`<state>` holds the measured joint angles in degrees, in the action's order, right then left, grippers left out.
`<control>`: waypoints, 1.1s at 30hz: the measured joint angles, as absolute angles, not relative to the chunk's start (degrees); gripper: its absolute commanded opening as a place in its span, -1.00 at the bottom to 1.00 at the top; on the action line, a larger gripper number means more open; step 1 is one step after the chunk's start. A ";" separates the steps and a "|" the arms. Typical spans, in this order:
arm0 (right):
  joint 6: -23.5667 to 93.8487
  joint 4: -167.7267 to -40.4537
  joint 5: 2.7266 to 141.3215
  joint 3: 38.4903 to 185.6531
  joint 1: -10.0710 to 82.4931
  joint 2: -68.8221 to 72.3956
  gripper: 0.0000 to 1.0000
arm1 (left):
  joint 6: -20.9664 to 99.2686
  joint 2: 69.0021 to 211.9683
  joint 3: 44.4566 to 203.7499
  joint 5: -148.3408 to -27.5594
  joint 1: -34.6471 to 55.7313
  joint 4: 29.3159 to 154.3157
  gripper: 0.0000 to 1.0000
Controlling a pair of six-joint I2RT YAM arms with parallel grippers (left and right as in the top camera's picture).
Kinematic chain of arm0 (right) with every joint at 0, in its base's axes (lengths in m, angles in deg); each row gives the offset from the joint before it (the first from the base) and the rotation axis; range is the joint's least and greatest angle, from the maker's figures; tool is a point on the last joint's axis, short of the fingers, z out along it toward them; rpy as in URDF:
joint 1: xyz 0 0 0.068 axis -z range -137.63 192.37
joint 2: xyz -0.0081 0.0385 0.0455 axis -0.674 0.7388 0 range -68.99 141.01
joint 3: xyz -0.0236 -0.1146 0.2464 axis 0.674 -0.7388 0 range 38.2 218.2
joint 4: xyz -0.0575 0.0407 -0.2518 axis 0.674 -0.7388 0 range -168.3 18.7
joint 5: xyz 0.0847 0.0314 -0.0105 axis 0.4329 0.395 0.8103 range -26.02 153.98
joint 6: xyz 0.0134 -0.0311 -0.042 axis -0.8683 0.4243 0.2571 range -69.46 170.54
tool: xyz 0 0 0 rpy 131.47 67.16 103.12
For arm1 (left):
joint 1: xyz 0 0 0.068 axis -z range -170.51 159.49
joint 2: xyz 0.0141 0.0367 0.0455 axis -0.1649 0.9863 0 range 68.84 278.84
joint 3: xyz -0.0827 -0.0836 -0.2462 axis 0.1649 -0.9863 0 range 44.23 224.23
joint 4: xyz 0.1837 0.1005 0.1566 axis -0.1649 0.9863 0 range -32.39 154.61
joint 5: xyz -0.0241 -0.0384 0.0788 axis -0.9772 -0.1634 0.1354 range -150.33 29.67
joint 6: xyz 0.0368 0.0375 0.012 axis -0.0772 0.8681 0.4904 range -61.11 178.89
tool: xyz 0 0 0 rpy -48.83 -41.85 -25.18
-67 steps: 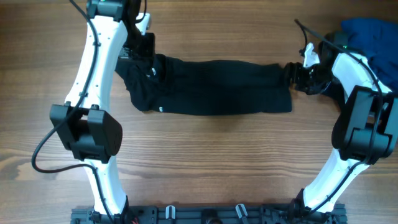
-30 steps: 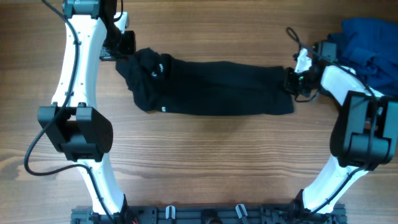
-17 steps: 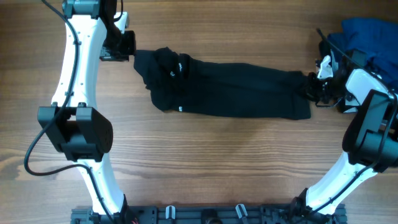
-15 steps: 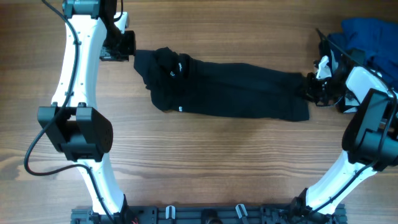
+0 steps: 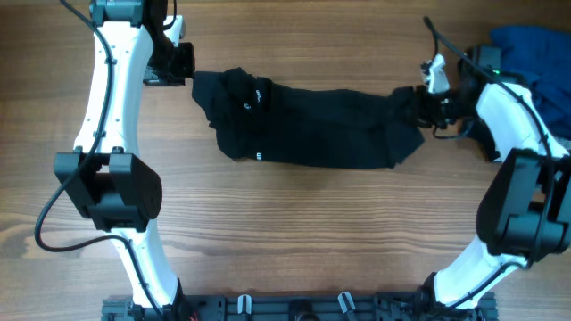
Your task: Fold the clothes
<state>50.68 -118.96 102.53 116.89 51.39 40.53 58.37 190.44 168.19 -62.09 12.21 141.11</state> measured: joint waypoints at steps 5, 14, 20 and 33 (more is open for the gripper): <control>44.45 -116.89 98.46 117.11 45.25 39.89 -0.91 | 58.37 190.44 168.19 -62.09 12.21 140.92 -0.79; 32.52 -113.32 84.82 117.11 32.72 39.89 -0.51 | 58.37 190.44 168.19 -62.09 12.21 140.92 -0.80; 29.59 -111.84 81.83 117.11 27.89 39.89 -0.19 | 58.37 190.44 168.19 -62.09 12.21 140.92 -0.85; 28.52 -108.45 83.73 117.11 21.71 39.89 0.18 | 58.37 190.44 168.19 -62.12 12.21 140.70 -0.84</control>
<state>28.52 -108.45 83.73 117.11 21.71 39.89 58.37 190.44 168.19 -62.12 12.21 140.70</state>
